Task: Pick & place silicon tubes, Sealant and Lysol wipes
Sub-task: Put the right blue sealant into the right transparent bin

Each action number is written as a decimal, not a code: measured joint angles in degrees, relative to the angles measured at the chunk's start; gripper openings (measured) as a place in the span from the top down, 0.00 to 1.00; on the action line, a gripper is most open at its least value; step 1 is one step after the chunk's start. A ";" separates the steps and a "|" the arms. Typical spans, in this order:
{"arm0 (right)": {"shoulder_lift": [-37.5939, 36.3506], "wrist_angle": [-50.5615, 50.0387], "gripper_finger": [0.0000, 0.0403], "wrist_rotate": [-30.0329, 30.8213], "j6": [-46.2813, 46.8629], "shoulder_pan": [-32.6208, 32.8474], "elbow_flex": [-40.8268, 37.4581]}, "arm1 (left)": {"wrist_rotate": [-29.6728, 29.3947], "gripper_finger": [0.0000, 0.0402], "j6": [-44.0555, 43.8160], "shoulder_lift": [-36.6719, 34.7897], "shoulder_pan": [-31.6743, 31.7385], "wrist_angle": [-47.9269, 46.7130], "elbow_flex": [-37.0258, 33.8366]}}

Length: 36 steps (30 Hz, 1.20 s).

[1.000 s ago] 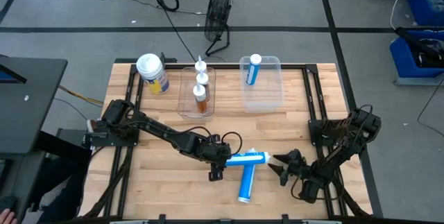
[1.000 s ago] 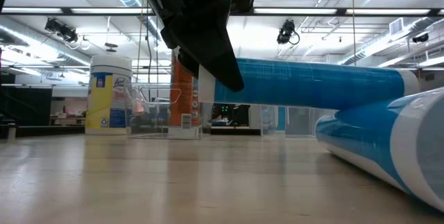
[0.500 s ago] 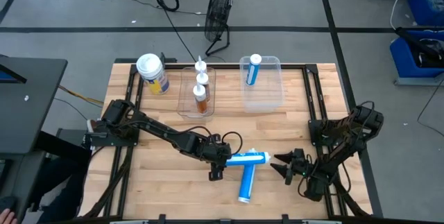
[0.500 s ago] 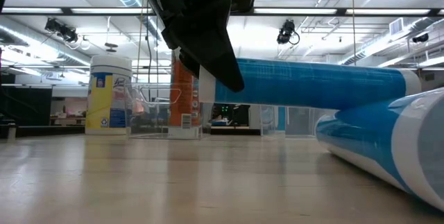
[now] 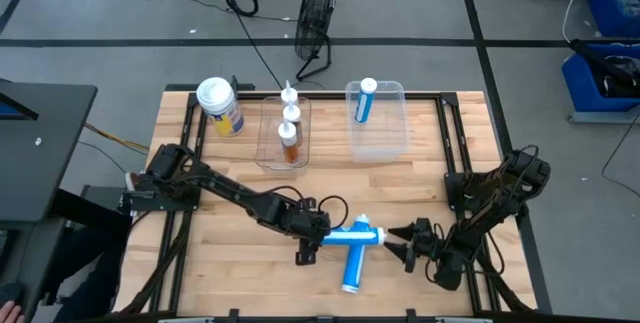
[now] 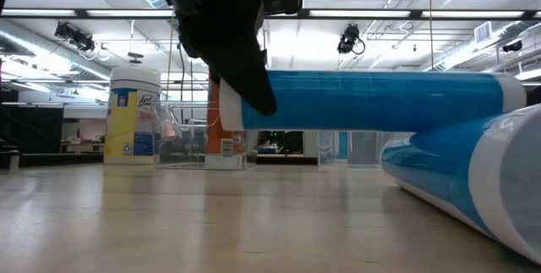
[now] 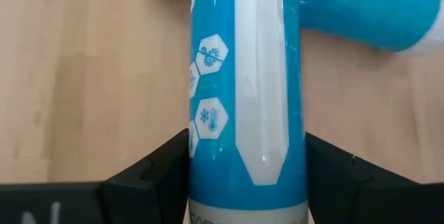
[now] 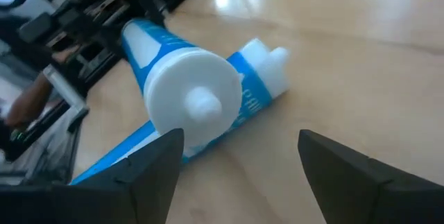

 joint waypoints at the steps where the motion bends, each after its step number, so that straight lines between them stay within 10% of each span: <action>1: 0.00 1.33 0.27 -0.80 -1.72 0.00 0.01 | 0.17 0.45 0.05 0.00 -0.14 -0.10 0.00; 36: -1.66 15.57 0.29 -15.13 -41.44 -6.34 0.25 | 1.02 0.45 8.11 0.04 -1.39 -3.69 0.13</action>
